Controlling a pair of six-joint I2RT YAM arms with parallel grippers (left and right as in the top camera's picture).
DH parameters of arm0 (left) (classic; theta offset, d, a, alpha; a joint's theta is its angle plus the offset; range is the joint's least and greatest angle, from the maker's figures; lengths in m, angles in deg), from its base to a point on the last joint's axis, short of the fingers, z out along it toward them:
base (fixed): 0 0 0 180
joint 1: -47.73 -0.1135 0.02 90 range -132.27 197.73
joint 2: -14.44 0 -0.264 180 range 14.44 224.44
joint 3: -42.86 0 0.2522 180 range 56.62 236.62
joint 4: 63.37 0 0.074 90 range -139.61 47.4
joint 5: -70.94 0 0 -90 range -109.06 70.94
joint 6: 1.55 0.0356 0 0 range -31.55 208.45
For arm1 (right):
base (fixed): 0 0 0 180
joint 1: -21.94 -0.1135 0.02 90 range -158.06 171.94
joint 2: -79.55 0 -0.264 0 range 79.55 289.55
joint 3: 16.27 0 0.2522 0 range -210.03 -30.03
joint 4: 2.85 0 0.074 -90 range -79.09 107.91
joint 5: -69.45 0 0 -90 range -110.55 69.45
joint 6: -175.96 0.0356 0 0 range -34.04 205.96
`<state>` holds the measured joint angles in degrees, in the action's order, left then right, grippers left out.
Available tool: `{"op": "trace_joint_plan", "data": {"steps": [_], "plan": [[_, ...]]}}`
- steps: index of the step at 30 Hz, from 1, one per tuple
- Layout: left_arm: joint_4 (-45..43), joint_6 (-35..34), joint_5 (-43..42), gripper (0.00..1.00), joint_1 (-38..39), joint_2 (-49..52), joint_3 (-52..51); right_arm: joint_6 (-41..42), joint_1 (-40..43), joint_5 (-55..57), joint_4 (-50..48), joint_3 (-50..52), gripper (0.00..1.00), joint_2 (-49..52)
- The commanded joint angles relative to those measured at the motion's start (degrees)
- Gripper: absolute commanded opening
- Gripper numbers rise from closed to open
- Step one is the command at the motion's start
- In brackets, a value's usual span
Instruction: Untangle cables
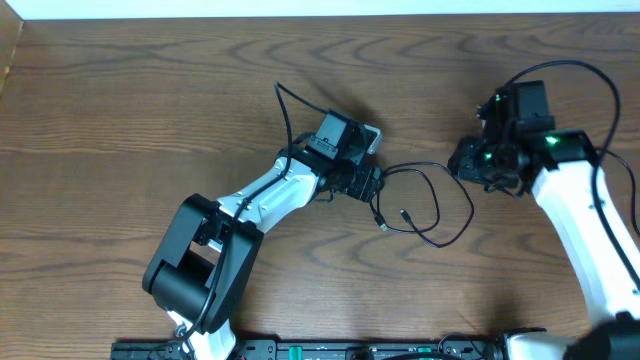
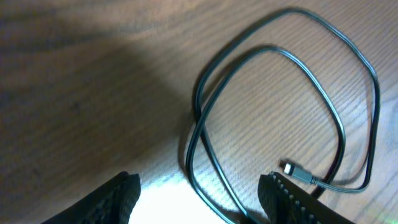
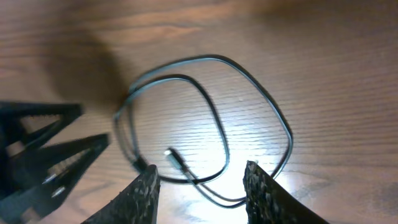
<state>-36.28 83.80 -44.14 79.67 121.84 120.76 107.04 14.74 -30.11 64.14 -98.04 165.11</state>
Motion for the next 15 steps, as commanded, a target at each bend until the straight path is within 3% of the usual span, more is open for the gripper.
{"op": "trace_joint_plan", "data": {"steps": [1,15], "plan": [[1.7,-0.3,0.7,0.66,0.0,0.5,-0.2,2.2,0.3,3.1,0.2,0.3,0.41,3.8],[4.5,-0.6,2.4,0.66,0.3,0.7,-0.2,3.3,0.3,3.2,0.0,0.3,0.4,10.4]]}}
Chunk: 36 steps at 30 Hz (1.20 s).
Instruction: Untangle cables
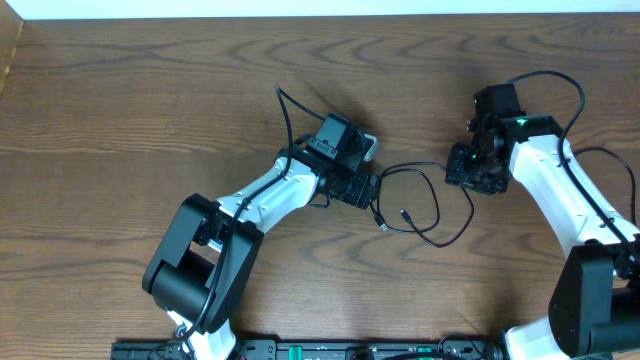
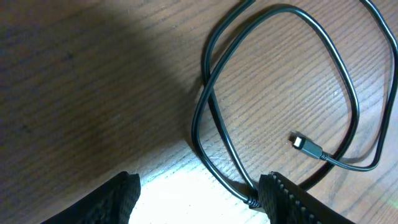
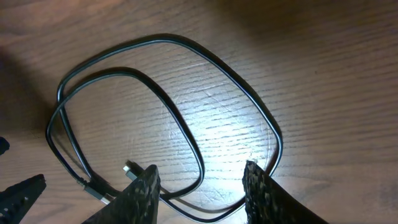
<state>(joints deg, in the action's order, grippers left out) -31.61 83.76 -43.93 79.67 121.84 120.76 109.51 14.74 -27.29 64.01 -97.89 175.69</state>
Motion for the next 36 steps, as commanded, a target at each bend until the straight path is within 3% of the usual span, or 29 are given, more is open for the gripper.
{"op": "trace_joint_plan", "data": {"steps": [1,13,19,34,36], "plan": [[-0.2,-0.9,3.1,0.66,0.5,0.8,-0.2,0.9,0.3,0.3,0.1,0.2,0.4,-0.1],[-1.6,-6.6,10.2,0.63,4.9,5.4,-0.2,0.8,0.3,0.4,-0.1,0.2,0.4,-0.1],[-1.8,-9.1,14.9,0.39,6.2,6.6,-0.2,0.0,0.3,0.4,-0.2,0.2,0.4,-0.1],[1.3,-13.0,28.7,0.39,12.4,6.8,-0.2,-0.5,0.4,0.3,-0.6,0.2,0.4,-0.1],[1.7,-13.2,29.4,0.33,12.5,6.8,-0.2,-0.5,0.4,0.3,-0.6,0.2,0.4,-0.1]]}}
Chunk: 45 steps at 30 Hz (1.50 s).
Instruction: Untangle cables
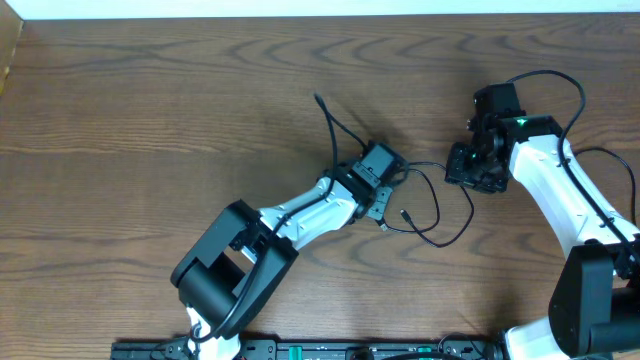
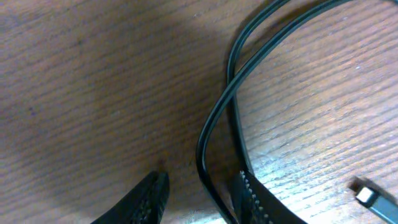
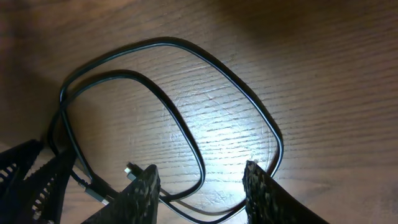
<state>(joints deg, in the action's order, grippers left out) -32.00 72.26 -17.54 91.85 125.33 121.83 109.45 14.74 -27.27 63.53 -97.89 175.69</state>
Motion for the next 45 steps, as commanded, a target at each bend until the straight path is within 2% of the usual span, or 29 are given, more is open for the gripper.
{"op": "trace_joint_plan", "data": {"steps": [1,5,13,19,22,27,29,37,41,42,43,45], "plan": [[2.4,-2.0,3.8,0.27,0.4,3.3,-1.2,-0.4,0.4,0.3,-0.1,0.2,0.4,-0.1],[3.2,-2.1,5.6,0.08,0.4,3.3,-1.2,-0.4,0.4,0.3,-0.1,0.2,0.4,-0.1],[3.6,-2.1,7.9,0.08,0.3,1.0,-1.1,-0.4,0.4,0.2,-0.1,0.2,0.41,-0.1],[6.0,-1.9,9.9,0.07,-0.5,-7.7,0.6,-5.4,0.4,-2.8,-0.7,0.2,0.49,-0.1],[6.2,-1.9,9.9,0.08,-1.9,-13.0,1.2,-7.9,0.3,-5.2,-0.7,0.2,0.58,-0.1],[6.3,-1.9,9.9,0.08,-5.4,-21.6,1.2,-16.5,0.3,-14.1,-0.7,0.2,0.61,-0.1],[6.8,-1.9,9.9,0.08,-6.9,-24.9,1.2,-23.0,0.3,-20.7,-0.8,0.2,0.64,-0.1],[7.0,-1.5,10.2,0.08,-7.6,-27.7,1.2,-34.4,-2.6,-29.9,-1.7,0.2,0.8,-0.1],[7.2,-1.5,10.1,0.07,-7.6,-27.8,1.2,-34.4,-5.5,-29.9,-5.0,0.2,0.84,-0.1],[7.4,-1.5,10.1,0.08,-7.6,-28.0,1.2,-34.2,-6.3,-29.6,-6.1,0.2,0.86,-0.1],[7.5,-1.5,10.1,0.08,-7.6,-28.2,1.2,-33.6,-7.0,-28.7,-7.2,0.2,0.92,-0.1],[7.7,-1.5,10.6,0.08,-7.6,-29.1,1.4,-31.1,-8.1,-25.9,-9.4,0.2,0.93,-0.1]]}}
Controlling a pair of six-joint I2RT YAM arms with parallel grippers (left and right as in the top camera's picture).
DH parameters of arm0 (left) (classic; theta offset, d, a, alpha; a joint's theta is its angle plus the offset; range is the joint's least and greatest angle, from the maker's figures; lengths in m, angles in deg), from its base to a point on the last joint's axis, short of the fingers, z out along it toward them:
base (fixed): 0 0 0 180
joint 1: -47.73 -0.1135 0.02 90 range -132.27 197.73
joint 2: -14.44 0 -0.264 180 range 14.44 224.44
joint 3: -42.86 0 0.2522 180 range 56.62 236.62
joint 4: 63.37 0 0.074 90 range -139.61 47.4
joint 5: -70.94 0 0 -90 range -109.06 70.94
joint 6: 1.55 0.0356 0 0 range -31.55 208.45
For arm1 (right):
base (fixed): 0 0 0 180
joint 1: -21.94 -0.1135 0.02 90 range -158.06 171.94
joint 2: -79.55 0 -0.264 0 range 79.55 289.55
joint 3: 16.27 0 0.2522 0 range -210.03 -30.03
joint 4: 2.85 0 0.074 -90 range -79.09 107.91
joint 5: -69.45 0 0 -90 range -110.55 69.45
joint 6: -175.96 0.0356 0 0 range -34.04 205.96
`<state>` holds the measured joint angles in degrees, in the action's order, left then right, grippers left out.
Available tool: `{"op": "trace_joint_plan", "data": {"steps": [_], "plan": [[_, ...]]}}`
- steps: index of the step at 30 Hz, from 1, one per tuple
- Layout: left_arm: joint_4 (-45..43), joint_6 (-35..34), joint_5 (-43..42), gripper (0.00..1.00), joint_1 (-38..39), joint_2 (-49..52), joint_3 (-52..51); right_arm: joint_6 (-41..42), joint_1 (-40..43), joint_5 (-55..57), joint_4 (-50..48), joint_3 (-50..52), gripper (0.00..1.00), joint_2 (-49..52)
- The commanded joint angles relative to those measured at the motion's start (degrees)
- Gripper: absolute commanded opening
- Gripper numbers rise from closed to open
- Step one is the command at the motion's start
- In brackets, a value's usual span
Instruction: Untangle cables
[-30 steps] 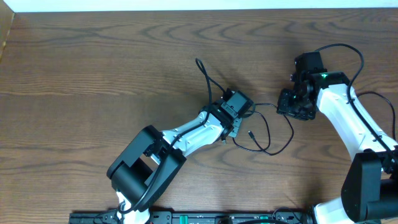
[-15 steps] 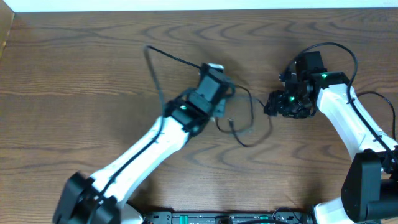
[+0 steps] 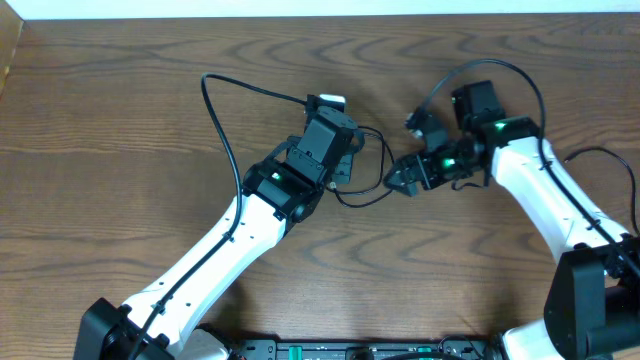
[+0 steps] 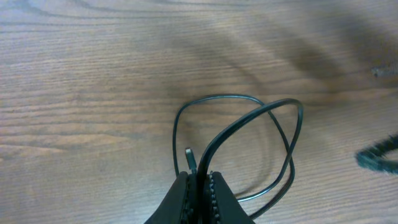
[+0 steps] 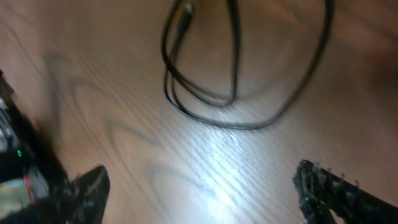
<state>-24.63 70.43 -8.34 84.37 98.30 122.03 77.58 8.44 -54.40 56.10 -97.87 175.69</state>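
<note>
A thin black cable (image 4: pixel 283 134) hangs in loose loops under my left gripper (image 4: pixel 198 186), which is shut on one strand. Faint shadows of the loops lie on the wood below. One connector end (image 4: pixel 189 155) dangles just ahead of the fingers. In the overhead view the left gripper (image 3: pixel 343 168) holds the cable (image 3: pixel 362 196) near the table's middle. My right gripper (image 3: pixel 402 178) is just to the right of it, wide open with nothing in it. In the right wrist view the cable loops (image 5: pixel 249 93) lie ahead of the right gripper (image 5: pixel 199 193).
The brown wooden table (image 3: pixel 120 200) fills the view. The arms' own black leads arc over it, the left lead (image 3: pixel 215 110) and the right lead (image 3: pixel 500 68). A pale wall edge (image 3: pixel 300 8) runs along the far side.
My left gripper, then low with its jaws around the crossing strands, is now shut on a strand and raised further left, the loops hanging. My right gripper has moved left, close to the cable.
At first the cable lay in loops on the table between two open grippers. The right gripper then stood nearer to its right side. Later the left gripper was down at the strands' crossing, jaws narrowed. Now it holds the cable lifted, with the right gripper open beside it.
</note>
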Motion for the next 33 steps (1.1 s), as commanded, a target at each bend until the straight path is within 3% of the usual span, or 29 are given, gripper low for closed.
{"op": "trace_joint_plan", "data": {"steps": [1,21,30,33], "plan": [[0.5,0.3,1.6,0.08,-0.1,-2.5,1.4,1.8,-2.4,2.4,-2.9,0.1,0.92,-0.1],[2.0,0.3,2.4,0.07,-0.1,-14.1,2.1,5.0,-8.1,3.3,-15.0,0.1,0.87,4.7],[2.2,0.3,4.5,0.08,-0.1,-15.6,2.1,7.1,-10.9,2.2,-20.9,0.1,0.73,12.3],[2.2,0.3,4.5,0.07,-0.1,-15.7,2.1,7.6,-11.0,2.0,-22.2,0.1,0.56,13.2]]}}
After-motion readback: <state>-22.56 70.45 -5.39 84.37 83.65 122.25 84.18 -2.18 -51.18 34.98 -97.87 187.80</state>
